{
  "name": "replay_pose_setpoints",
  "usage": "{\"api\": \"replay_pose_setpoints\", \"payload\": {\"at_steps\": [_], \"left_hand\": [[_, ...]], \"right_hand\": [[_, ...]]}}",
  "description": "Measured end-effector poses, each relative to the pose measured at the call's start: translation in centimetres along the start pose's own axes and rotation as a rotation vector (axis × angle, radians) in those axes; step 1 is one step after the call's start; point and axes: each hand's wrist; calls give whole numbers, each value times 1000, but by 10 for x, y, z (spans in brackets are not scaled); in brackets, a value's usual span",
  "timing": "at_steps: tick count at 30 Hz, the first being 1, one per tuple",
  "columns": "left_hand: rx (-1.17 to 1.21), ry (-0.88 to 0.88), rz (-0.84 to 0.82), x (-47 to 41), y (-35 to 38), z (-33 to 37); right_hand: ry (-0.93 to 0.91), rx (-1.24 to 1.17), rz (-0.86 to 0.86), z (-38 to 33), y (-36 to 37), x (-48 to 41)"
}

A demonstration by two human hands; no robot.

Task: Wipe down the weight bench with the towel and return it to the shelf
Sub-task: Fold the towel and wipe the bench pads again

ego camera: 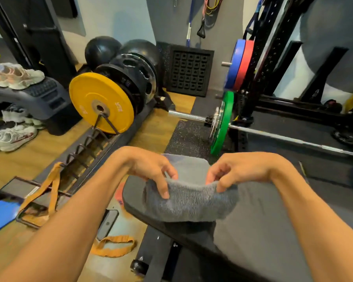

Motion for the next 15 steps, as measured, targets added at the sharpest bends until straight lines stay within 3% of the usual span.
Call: {"api": "replay_pose_setpoints", "payload": {"at_steps": [2, 4, 7, 9, 11, 13, 15], "left_hand": [[-1, -28, 102, -26, -8, -11], [-84, -74, 306, -53, -25, -17], [-232, -215, 711, -98, -43, -27], [-364, -341, 965, -129, -35, -34], [-383, -324, 1016, -158, -11, -37], [-331, -306, 912, -181, 23, -41], [-423, -355, 894, -192, 46, -52]], "right_hand": [[37, -105, 60, 23, -7, -16], [96, -160, 296, 44, -21, -36], [216, -16, 724, 70, -36, -74], [327, 73, 859, 84, -30, -101], [397, 86, 868, 97, -9, -127], [420, 88, 832, 106, 26, -151], [420, 112, 891, 108, 54, -168]]}}
Point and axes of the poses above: each hand's wrist, its own x-axis away from the middle knuckle, its own y-axis out of the palm, z = x × y, and after that the axes turned 12 degrees about -z, right-handed
